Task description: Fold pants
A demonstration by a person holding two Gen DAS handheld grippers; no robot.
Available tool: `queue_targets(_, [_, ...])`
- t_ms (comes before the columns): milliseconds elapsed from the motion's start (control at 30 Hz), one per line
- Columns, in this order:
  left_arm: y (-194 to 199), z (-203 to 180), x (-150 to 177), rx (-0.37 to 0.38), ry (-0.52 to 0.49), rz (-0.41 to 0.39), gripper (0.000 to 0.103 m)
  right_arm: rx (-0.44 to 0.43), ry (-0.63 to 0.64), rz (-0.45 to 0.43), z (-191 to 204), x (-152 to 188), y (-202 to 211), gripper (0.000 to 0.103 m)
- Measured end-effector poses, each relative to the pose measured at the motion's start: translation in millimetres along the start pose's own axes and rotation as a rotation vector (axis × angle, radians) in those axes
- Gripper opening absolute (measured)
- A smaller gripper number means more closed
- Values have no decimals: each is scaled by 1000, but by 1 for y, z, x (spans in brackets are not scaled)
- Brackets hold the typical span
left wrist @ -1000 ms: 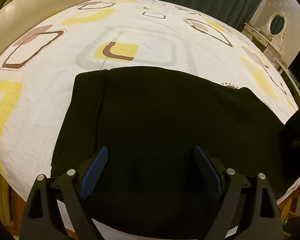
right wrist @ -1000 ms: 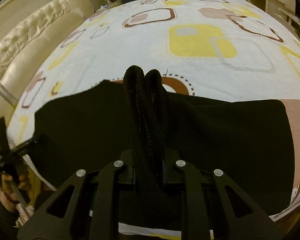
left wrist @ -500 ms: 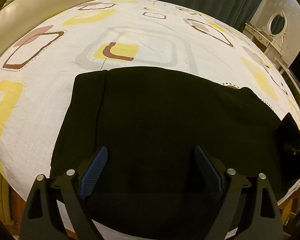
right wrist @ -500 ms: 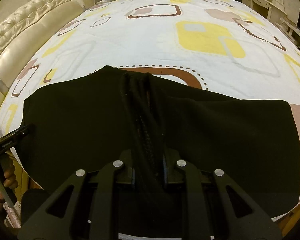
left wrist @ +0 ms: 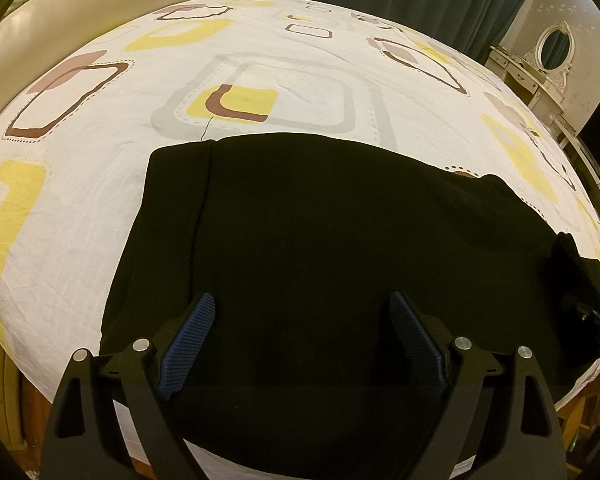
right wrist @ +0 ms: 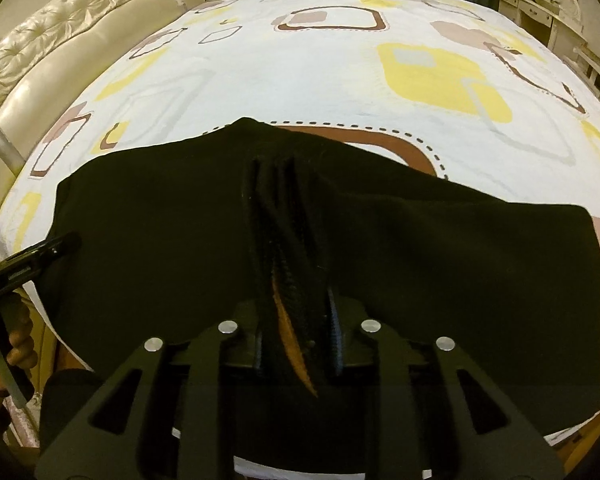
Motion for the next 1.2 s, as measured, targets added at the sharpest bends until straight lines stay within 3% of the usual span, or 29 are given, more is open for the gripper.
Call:
queue_targets(333, [0, 0, 0, -1, -1, -1, 88, -130, -54, -15, 11, 10, 7, 33])
queue_targets(867, [4, -2, -3, -14, 1, -18, 88, -207, -69, -37, 11, 22, -7, 40])
queue_targets(1100, [18, -13, -2, -12, -34, -65, 88, -316, -126, -125, -5, 22, 16, 43])
queue_targets(1200, [22, -20, -1, 6, -50, -74, 88, -371, -186, -215, -35, 18, 40, 52])
Point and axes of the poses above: each gripper's, at about its wrist camera, not at the fingertips, and y roughly against the way its jaws point, z to its left, x to its underside, the point moved 2 cm from there along -y, roughly the way its jaws point, and after that the axes turned 15 degrees about y, right-handed, at the moved point
